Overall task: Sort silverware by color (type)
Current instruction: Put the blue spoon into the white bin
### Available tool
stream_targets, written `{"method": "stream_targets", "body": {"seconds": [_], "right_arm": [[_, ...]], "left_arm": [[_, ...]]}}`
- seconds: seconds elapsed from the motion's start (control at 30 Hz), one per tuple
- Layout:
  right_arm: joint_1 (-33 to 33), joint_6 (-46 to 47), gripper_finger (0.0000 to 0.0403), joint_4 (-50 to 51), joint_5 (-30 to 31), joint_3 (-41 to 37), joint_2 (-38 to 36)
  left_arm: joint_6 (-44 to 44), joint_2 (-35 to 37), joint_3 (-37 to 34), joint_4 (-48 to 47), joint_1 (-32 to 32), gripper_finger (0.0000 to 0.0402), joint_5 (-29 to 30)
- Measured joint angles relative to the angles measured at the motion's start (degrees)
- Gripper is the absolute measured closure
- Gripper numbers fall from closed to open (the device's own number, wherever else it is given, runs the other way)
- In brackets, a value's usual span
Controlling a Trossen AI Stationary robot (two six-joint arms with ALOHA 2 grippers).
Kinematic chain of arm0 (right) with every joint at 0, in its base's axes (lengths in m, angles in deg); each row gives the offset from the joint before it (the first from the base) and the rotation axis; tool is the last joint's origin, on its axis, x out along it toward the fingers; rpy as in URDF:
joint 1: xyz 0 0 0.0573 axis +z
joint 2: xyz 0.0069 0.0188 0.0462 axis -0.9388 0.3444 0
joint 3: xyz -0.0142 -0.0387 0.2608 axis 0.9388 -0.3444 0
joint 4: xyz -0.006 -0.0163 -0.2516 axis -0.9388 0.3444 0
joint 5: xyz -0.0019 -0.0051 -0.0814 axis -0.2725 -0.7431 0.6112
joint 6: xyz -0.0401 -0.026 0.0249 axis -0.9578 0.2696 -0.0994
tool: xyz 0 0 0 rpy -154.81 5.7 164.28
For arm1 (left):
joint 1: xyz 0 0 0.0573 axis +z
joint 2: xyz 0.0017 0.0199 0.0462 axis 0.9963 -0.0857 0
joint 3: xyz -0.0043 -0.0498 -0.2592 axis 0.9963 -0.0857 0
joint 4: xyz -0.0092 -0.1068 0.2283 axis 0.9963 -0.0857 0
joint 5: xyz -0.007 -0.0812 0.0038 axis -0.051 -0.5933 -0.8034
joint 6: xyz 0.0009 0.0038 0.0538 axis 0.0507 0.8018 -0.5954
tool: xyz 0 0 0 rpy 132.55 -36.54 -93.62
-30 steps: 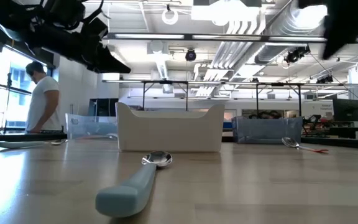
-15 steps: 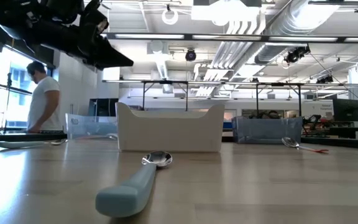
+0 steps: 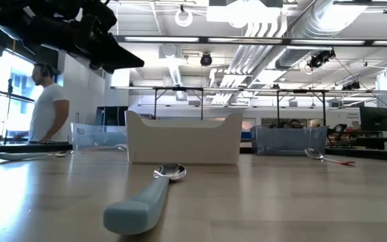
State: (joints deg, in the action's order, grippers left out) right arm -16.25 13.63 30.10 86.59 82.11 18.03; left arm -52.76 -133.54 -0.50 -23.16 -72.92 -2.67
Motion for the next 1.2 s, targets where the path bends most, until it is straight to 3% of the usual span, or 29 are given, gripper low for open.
{"method": "stream_targets", "body": {"seconds": [0.23, 0.43, 0.63, 0.87, 1.03, 1.2], "right_arm": [[0.00, -1.31, 0.0317, -1.43, -0.39, 0.11, 0.82], [-0.04, -1.65, 0.0388, -1.64, -1.49, 0.13, 0.72], [-1.08, -2.45, 0.0377, -0.53, -5.21, -0.11, -2.86], [-3.06, -2.60, 0.0395, 1.55, -4.01, -0.09, -11.39], [-10.49, -10.38, 0.0386, 1.32, 4.08, -0.01, -16.56], [-24.61, -29.98, 0.0386, -0.24, 8.84, 5.59, -15.64]], "left_arm": [[-0.65, -0.22, -0.04, 0.23, -2.37, 0.0401, -0.09], [-2.02, -0.22, -0.04, 0.20, -4.42, 0.0401, -0.06], [-2.14, -0.22, -0.04, -0.69, -5.44, 0.0401, 0.55], [-1.40, -0.24, -0.04, -1.09, -6.30, 0.0401, 3.05], [-2.45, -0.25, -1.76, 0.50, -5.94, 0.0401, 3.55], [0.79, -0.24, -6.87, 7.81, -2.85, 0.0401, 5.57]]}}
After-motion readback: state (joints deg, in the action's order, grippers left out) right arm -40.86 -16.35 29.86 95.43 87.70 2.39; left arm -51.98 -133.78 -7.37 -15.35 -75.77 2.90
